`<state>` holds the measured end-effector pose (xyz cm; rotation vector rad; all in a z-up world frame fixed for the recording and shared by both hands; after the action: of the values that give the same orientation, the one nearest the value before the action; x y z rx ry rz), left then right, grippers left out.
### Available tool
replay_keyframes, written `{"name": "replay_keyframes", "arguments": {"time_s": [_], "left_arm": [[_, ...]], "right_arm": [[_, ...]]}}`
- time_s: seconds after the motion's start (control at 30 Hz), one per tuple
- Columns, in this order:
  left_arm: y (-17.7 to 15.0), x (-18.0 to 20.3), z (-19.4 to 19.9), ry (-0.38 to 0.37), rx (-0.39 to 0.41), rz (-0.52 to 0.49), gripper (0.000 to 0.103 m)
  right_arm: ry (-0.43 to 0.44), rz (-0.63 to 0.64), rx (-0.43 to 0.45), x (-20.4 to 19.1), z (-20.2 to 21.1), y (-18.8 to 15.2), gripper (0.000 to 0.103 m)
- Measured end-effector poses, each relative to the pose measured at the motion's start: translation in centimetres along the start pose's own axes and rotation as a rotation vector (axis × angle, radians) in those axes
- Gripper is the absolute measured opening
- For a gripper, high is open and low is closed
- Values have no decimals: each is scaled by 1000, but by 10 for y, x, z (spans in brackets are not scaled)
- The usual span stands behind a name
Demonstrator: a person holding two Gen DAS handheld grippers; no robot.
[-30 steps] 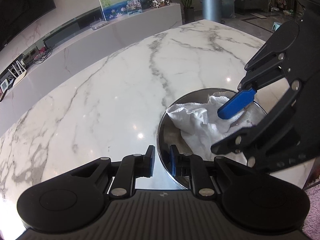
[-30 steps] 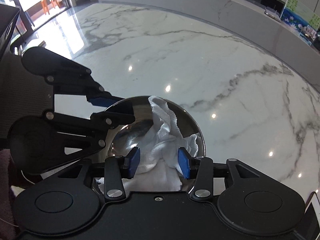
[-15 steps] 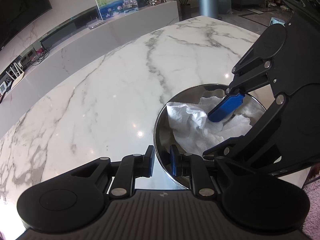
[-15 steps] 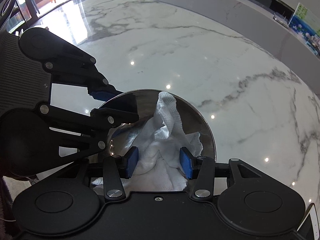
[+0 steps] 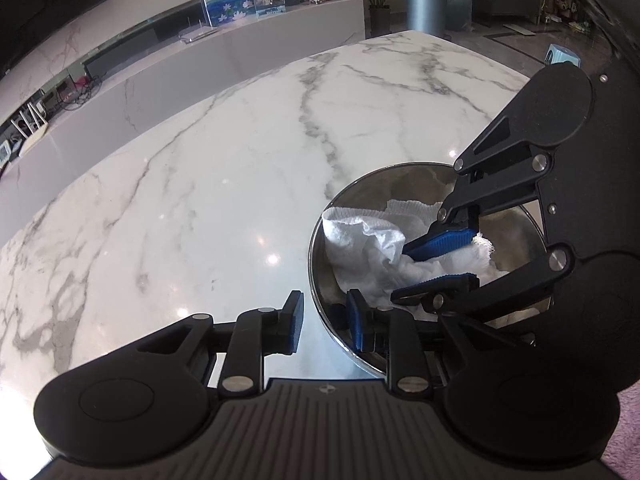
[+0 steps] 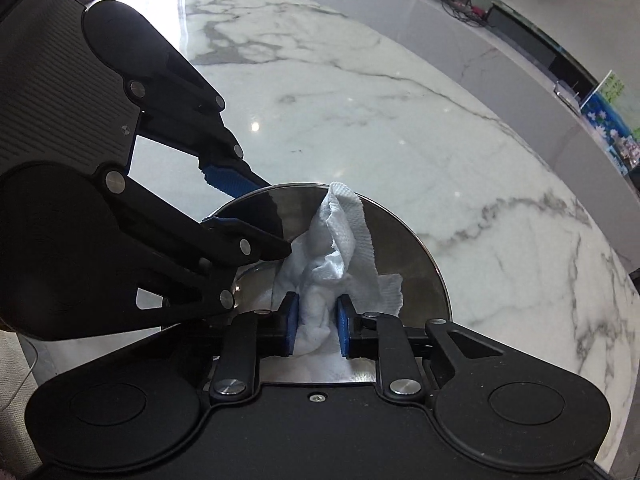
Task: Clean bowl
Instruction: 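Scrub the tissue along the bowl bottom with the right gripper while the left gripper holds the rim, then lift the tissue out of the bowl with the right gripper and move it beside the bowl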
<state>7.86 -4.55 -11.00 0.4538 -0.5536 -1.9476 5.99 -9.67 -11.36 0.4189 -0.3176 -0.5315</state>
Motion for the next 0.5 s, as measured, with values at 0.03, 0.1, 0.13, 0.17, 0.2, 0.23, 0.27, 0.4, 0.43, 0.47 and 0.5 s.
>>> {"name": "replay_keyframes", "arguments": {"time_s": [0.03, 0.1, 0.13, 0.17, 0.2, 0.23, 0.27, 0.4, 0.43, 0.47, 0.5], "left_arm": [[0, 0, -1, -14, -2, 11, 19], [1, 1, -3, -22, -2, 19, 17], [1, 1, -3, -21, -1, 19, 17], [2, 0, -3, -21, -1, 20, 17], [2, 0, -3, -20, -1, 20, 17], [2, 1, -3, -15, -2, 16, 17], [2, 1, -3, -10, -2, 11, 18], [2, 3, -2, 10, -4, -9, 18], [2, 3, -1, 15, -3, -15, 18], [2, 4, -2, 18, -3, -17, 18], [2, 4, -2, 20, -2, -18, 18]], "right_arm": [[-8, 5, -2, 0, 0, 0, 17], [-14, 9, -3, 0, 0, -1, 17], [-15, 8, -3, 1, 0, -1, 17], [-16, 7, -2, 1, 0, -1, 17], [-16, 6, -1, 0, 1, -1, 17], [-17, 6, -1, 0, 1, -1, 17], [-24, 7, -2, 1, 1, -1, 16], [-95, 26, -11, 5, 0, -2, 15], [-119, 31, -13, 8, 0, -2, 14], [-133, 33, -12, 10, 1, -2, 14], [-143, 26, -6, 13, 2, -2, 14]]}}
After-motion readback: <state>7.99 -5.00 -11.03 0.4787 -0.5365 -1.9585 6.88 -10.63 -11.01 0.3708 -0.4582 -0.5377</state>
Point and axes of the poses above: each gripper's, at about its wrist camera, not at the fingertips, and z roughly against the way its jaws point, x to its right, y to its top, the point moved 8 cm from there along -z, roughly the way its jaws point, and after that the axes turned 1 degree about -y, right-handed, at the moved point
